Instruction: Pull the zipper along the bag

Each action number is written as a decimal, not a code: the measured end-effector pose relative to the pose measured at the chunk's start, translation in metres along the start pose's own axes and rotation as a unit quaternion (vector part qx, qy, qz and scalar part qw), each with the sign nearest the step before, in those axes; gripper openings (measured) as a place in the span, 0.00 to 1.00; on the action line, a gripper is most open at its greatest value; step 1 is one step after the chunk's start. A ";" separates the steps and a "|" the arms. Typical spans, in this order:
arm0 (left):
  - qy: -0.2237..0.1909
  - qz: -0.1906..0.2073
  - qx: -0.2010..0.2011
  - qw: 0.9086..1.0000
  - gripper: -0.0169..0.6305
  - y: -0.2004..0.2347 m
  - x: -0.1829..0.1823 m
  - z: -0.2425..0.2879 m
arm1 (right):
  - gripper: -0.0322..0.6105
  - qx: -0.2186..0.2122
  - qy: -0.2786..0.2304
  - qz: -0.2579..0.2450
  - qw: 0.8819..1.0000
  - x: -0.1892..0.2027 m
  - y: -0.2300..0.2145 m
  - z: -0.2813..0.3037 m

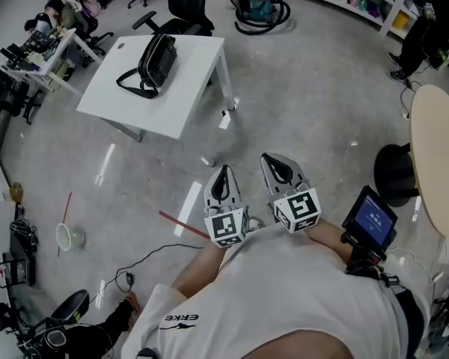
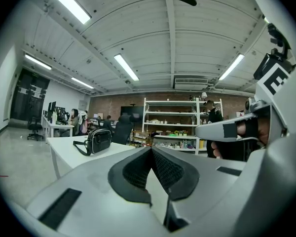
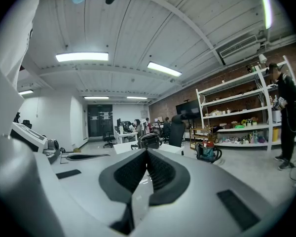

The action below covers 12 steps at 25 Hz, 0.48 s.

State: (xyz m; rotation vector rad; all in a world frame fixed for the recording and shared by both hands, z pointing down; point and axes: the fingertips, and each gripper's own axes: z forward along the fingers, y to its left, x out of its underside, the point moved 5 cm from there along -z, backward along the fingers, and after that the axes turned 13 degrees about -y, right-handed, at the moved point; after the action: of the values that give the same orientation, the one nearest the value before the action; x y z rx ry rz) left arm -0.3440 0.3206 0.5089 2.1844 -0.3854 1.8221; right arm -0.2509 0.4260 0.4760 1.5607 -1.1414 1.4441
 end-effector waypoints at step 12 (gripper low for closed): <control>0.000 0.016 -0.012 1.000 0.03 -0.010 0.011 0.078 | 0.05 -0.003 -0.015 0.019 1.000 0.003 -0.073 0.049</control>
State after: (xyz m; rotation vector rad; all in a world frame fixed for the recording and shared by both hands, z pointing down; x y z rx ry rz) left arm -0.2671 0.3003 0.5061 2.1742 -0.4421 1.8239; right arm -0.1658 0.4063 0.4781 1.5704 -1.1971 1.4447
